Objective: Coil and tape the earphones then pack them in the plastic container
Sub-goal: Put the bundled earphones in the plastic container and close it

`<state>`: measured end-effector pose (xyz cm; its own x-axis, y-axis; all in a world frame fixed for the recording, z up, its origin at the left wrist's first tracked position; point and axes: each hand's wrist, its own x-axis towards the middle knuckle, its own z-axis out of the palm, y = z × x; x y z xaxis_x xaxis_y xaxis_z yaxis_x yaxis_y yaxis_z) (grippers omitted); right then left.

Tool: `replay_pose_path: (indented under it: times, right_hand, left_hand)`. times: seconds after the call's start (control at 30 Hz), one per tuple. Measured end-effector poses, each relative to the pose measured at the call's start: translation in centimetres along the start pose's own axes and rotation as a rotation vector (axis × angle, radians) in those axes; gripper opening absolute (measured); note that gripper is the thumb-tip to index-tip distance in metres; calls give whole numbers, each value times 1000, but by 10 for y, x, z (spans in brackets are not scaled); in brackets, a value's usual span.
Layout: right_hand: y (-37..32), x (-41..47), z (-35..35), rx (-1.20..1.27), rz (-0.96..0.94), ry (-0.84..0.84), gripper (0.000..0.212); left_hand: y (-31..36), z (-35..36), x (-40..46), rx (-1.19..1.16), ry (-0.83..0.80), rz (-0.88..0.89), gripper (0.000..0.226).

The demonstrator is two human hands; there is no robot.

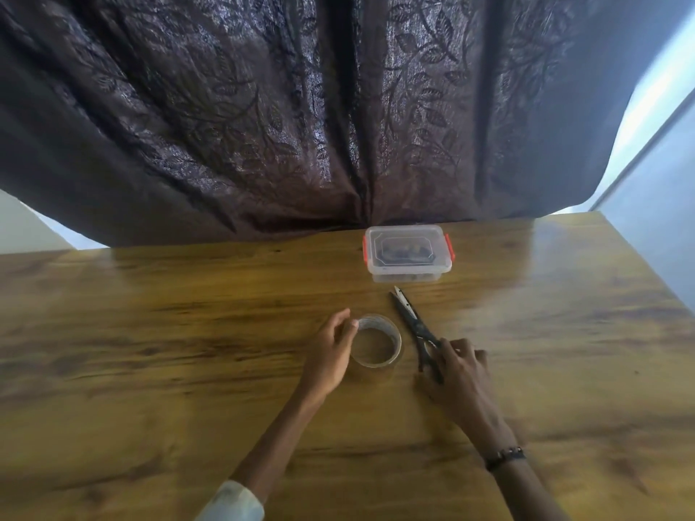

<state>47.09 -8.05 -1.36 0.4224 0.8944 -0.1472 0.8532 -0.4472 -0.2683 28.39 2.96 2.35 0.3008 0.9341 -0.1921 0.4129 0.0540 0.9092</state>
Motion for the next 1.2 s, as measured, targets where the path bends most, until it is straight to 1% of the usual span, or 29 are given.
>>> replay_pose_path:
  times: [0.07, 0.2, 0.3, 0.37, 0.4, 0.43, 0.47, 0.53, 0.57, 0.6, 0.67, 0.7, 0.73, 0.8, 0.87, 0.93, 1.07, 1.2]
  right_hand:
    - [-5, -1, -2, -2, 14, 28, 56]
    - [-12, 0, -6, 4, 48, 42, 43]
    - [-18, 1, -9, -23, 82, 29, 47]
    - [-20, -5, -11, 32, 129, 14, 51]
    - [-19, -9, -12, 87, 162, -6, 50]
    - [-16, -13, -12, 162, 198, -28, 46]
    - [-13, -16, -12, 268, 240, -57, 41]
    - [-10, -22, -16, 530, 292, -80, 32]
    - [-11, -23, -20, 630, 285, -71, 29]
    - [-14, -23, -26, 692, 266, -59, 27]
    - [-25, -15, -42, 736, 209, -16, 21]
    - [-32, -9, -49, 725, 180, 4, 18]
    - [-39, -1, -55, 704, 154, 16, 16]
    - [-51, 16, -60, 665, 126, 15, 19]
    - [-58, 29, -58, 614, 118, -11, 24]
    - [-60, 36, -54, 551, 115, -29, 27]
    - [-49, 36, -47, 526, 142, -30, 27]
    - [-35, 21, -43, 526, 163, -13, 30]
  left_hand:
    - [-1, -4, 1, -54, 33, 34, 34]
    - [-1, -11, -1, -16, 116, 167, 25]
    - [3, -13, -6, 32, 110, 299, 19]
    - [3, -10, -12, 153, 144, 428, 22]
    - [2, -6, -16, 199, 185, 465, 24]
    - [2, -2, -22, 205, 242, 464, 23]
    - [5, 3, -29, 168, 310, 423, 18]
    - [7, 11, -47, 37, 431, 272, 9]
    - [5, 15, -55, -22, 424, 168, 9]
    - [2, 19, -62, -76, 353, 53, 14]
    - [-3, 27, -73, -185, 138, -165, 29]
    - [-5, 30, -76, -231, 73, -245, 34]
    - [-7, 32, -76, -269, 55, -298, 35]
    - [-9, 34, -69, -315, 85, -338, 39]
    - [-6, 34, -63, -327, 131, -322, 44]
    - [-5, 30, -58, -299, 144, -310, 43]
    - [-3, 24, -46, -167, 57, -325, 32]
    - [3, 26, -34, 45, -9, -232, 32]
